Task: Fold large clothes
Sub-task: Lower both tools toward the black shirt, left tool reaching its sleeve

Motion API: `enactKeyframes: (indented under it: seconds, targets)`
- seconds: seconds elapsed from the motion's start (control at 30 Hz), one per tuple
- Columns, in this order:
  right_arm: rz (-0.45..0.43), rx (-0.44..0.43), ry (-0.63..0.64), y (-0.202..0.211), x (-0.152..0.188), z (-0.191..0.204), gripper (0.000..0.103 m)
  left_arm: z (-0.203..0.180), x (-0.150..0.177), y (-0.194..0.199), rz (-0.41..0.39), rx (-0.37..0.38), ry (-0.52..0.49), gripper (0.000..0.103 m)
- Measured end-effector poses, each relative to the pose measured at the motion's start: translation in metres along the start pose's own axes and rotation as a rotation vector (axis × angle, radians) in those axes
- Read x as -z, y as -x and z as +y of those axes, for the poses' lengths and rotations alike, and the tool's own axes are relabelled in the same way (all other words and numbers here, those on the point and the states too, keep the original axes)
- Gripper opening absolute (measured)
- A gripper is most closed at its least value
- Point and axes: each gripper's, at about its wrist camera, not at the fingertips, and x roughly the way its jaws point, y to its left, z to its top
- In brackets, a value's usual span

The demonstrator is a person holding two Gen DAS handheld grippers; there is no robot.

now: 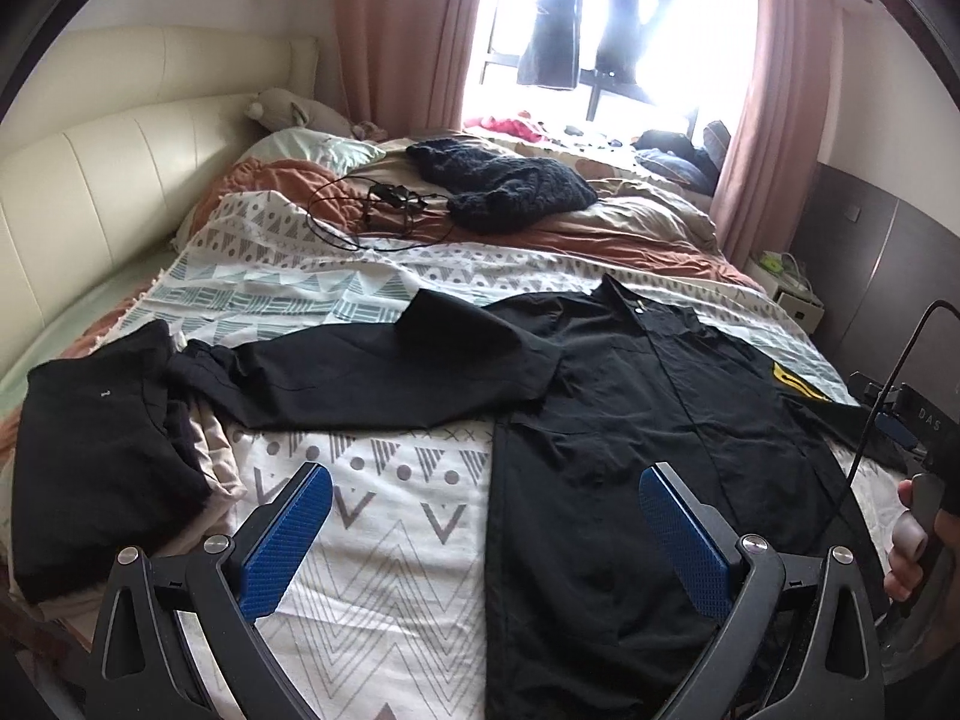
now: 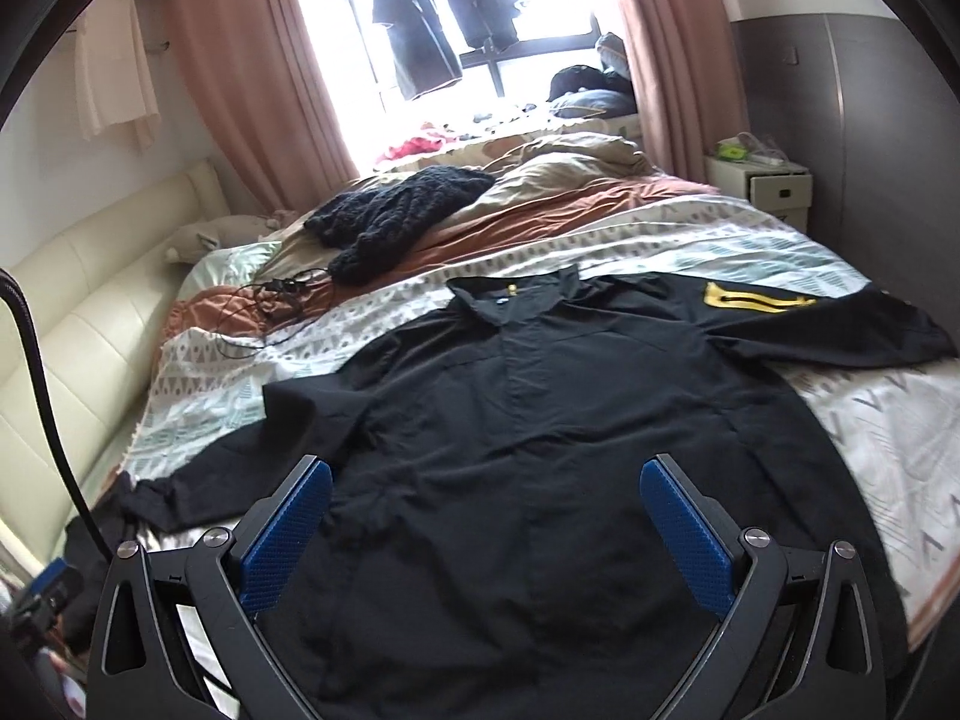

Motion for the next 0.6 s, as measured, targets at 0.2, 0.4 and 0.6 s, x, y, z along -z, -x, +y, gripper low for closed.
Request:
enactKeyframes:
  seconds: [0.2,0.4,0.6]
  targets:
    - [0.046,-0.056,-0.039,-0.053,-0.018,0.026,0.103,0.033,-0.026,-0.028,0.005,-0.087,0.042,0.103]
    - [0.070,-0.088,-0.071,-0.101,-0.032,0.044,0.103,0.064,-0.050,-0.063,0.044,-0.159,0.093,0.102]
    - [0.115,-0.109,-0.068,-0.151,-0.004,0.044,0.101,0.091,-0.057,-0.115,0.132,-0.214,0.158,0.089]
